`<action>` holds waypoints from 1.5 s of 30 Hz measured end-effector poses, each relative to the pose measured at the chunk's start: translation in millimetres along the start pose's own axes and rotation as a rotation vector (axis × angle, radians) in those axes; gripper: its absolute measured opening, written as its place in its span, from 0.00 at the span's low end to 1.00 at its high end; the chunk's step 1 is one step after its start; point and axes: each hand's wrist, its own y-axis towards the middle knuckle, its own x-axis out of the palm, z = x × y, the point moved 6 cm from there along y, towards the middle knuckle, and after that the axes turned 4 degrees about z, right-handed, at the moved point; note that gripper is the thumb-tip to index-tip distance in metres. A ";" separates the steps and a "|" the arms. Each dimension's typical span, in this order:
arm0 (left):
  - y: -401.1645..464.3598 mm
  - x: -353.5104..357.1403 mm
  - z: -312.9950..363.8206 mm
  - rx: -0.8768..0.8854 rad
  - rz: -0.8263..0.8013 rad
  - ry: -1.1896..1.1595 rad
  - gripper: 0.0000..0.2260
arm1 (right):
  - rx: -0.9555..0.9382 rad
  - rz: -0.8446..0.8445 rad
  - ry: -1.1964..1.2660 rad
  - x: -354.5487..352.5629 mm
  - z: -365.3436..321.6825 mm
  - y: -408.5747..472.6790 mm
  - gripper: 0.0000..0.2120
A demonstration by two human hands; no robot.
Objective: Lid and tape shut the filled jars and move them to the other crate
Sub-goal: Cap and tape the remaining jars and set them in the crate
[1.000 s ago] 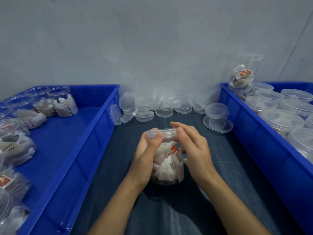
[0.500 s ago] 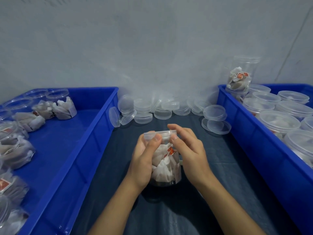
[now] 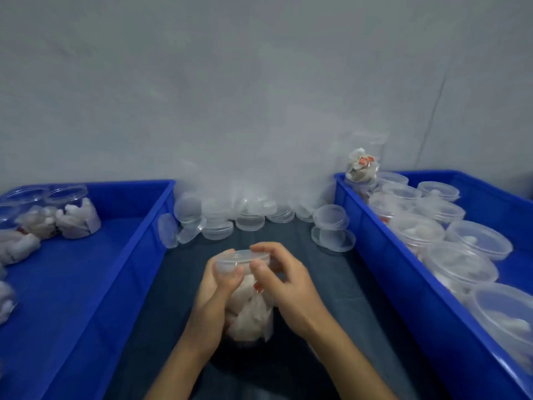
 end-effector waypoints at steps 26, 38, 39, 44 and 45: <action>54.2 109.4 67.3 0.257 0.002 0.292 0.24 | -0.103 0.224 -0.691 -128.2 -147.0 88.7 0.30; 136.4 296.9 75.8 0.318 -0.511 0.548 0.21 | 0.079 0.842 -0.650 -310.6 -133.9 161.1 0.30; 142.1 308.9 69.4 0.320 -0.562 0.612 0.23 | 0.099 0.849 -0.648 -319.0 -125.3 166.1 0.26; 175.1 348.0 54.5 0.305 -0.638 0.797 0.27 | 0.160 0.831 -0.625 -352.2 -75.7 199.0 0.23; 179.2 353.2 51.6 0.290 -0.638 0.793 0.28 | 0.172 0.824 -0.606 -356.9 -65.3 206.2 0.26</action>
